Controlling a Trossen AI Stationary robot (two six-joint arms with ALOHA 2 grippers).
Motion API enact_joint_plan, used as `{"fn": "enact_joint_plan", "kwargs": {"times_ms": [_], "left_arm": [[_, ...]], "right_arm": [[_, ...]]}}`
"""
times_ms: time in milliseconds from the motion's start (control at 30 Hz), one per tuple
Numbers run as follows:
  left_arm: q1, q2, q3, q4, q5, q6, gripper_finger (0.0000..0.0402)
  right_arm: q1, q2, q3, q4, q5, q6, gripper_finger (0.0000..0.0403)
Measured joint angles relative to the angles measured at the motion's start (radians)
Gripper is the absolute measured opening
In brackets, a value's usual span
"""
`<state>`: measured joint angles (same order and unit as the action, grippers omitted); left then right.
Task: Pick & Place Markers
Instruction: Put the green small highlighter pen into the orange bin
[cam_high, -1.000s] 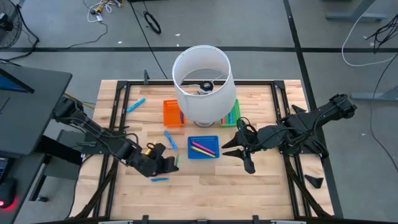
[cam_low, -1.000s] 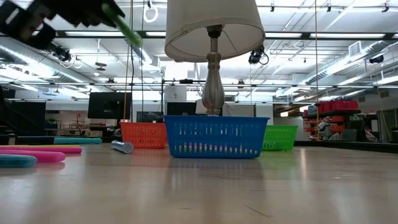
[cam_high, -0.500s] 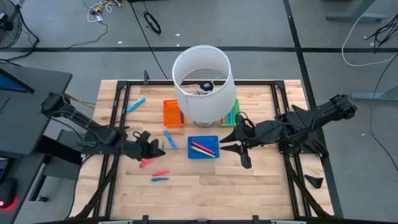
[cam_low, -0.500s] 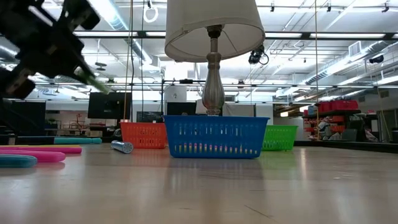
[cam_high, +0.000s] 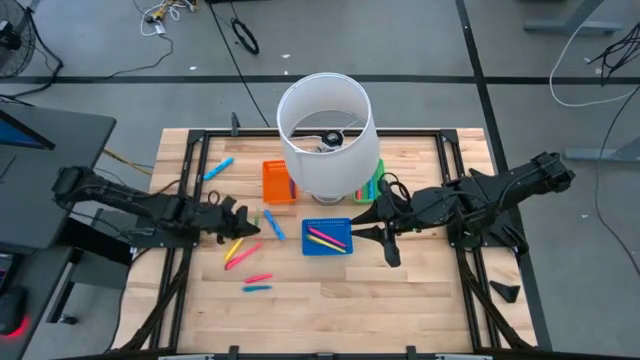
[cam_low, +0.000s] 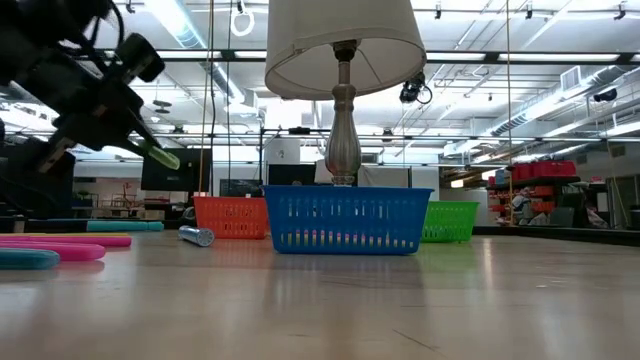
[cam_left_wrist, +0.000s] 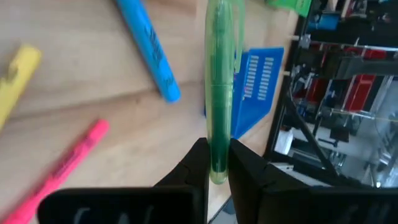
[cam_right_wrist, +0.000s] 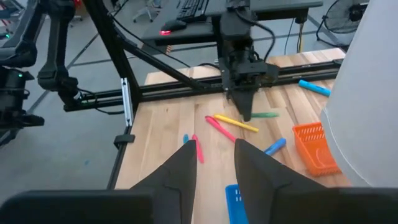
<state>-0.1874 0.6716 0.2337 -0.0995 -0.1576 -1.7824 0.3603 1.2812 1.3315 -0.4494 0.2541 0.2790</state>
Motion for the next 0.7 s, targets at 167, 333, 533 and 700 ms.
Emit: {"fn": "enact_joint_plan", "kwargs": {"times_ms": [167,333,533,700], "left_arm": [[0.169,0.002,0.0,-0.002,0.094,0.072,0.004],[0.332,0.002,0.0,0.001,0.202,0.126,0.004],[0.505,0.002,0.0,0.024,0.286,0.175,0.004],[0.646,0.034,0.0,0.02,0.38,0.234,0.004]], "right_arm": [[0.0,0.0,0.0,0.0,0.0,0.0,0.011],[0.0,0.0,0.0,-0.001,0.0,0.0,0.011],[0.0,0.0,0.0,-0.001,0.0,-0.005,0.011],[0.0,0.0,0.0,-0.002,0.0,-0.024,0.011]]}}
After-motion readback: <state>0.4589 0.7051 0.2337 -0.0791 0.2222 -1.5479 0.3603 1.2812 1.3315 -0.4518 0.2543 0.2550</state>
